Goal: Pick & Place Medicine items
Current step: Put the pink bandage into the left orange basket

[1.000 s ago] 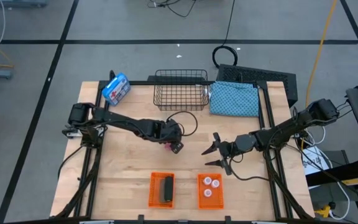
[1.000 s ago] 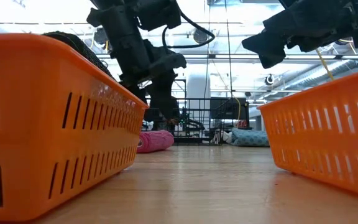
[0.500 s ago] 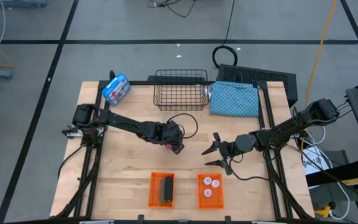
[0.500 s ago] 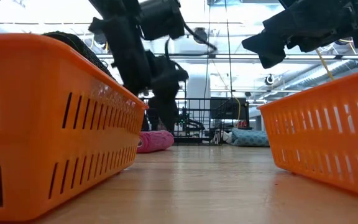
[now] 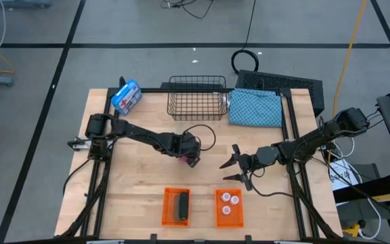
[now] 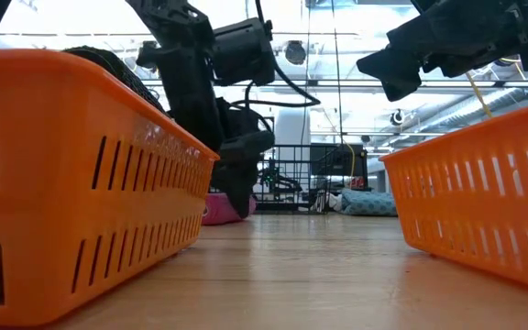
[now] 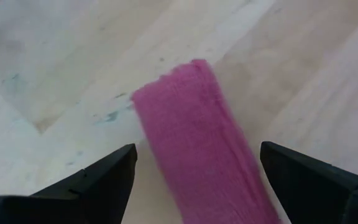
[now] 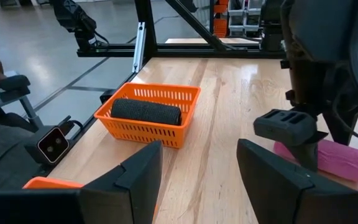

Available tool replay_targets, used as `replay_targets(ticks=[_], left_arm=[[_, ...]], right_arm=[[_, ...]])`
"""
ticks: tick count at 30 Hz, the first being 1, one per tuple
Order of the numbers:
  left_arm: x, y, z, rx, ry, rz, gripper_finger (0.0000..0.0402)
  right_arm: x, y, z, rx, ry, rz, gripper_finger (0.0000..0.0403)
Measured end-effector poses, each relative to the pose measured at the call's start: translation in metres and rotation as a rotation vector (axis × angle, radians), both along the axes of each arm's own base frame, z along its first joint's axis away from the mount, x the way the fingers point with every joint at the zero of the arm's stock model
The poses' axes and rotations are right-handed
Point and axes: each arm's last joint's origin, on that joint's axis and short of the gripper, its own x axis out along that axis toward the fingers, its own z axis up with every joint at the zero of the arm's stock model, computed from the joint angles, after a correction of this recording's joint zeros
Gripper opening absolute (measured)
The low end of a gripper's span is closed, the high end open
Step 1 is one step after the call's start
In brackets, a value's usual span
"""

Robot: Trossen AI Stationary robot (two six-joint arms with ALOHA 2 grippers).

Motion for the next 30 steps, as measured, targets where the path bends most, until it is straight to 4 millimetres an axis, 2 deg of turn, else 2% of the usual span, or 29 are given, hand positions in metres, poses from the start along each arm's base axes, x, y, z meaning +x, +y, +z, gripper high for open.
replay_targets(ticks=[7,18,30], left_arm=[[-0.007,0.004,-0.002,-0.009,0.065,0.051,0.0351],[-0.020,0.004,-0.003,-0.009,0.218,0.003,0.0351],[-0.011,0.002,-0.003,-0.051,0.126,-0.052,0.0351]], right_arm=[[0.000,0.000,0.000,0.000,0.001,0.000,0.0196],[0.000,0.000,-0.001,-0.002,0.005,0.000,0.0196],[0.000,0.000,0.000,0.018,0.011,-0.005,0.0196]])
